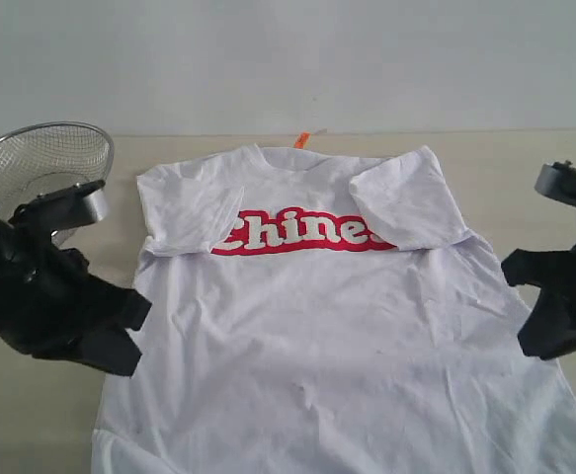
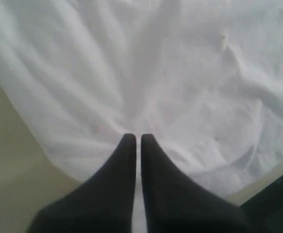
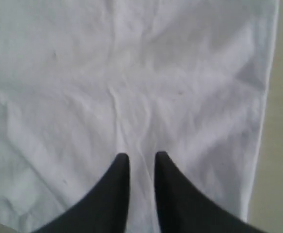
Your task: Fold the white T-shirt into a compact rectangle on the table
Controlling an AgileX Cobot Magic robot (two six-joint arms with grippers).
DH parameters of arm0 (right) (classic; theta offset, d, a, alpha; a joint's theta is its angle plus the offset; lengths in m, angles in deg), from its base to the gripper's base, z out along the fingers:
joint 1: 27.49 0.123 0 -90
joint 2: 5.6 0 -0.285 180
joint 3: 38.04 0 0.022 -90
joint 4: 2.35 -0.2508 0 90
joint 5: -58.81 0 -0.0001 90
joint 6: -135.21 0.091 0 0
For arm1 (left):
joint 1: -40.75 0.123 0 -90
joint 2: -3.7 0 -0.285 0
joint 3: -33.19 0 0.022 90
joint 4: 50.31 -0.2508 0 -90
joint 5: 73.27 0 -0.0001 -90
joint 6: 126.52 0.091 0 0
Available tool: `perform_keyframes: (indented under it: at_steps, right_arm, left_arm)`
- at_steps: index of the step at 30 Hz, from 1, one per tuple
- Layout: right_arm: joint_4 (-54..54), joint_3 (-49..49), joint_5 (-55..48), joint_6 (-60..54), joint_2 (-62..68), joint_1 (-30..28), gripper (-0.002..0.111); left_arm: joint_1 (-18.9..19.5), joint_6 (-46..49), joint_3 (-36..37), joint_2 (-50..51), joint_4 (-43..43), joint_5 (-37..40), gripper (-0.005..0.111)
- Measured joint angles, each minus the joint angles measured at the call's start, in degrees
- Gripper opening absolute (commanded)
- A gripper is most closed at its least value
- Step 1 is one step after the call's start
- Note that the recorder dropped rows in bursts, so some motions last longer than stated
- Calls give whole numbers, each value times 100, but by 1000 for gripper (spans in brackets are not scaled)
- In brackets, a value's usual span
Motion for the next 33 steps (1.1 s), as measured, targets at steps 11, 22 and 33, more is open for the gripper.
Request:
perform_keyframes:
  at_steps: [11,22,33]
  right_arm:
    - [1563,-360,-271,1233,-9,0,67]
    - [1538,-953,459,1251,240,0,66]
    - [1487,-982,537,1203,240,0,66]
  left_arm:
    - [0,-594,129,90,-823,512,57]
    - [0,-594,625,254,-774,240,56]
    - [0,386,757,1321,367,104,56]
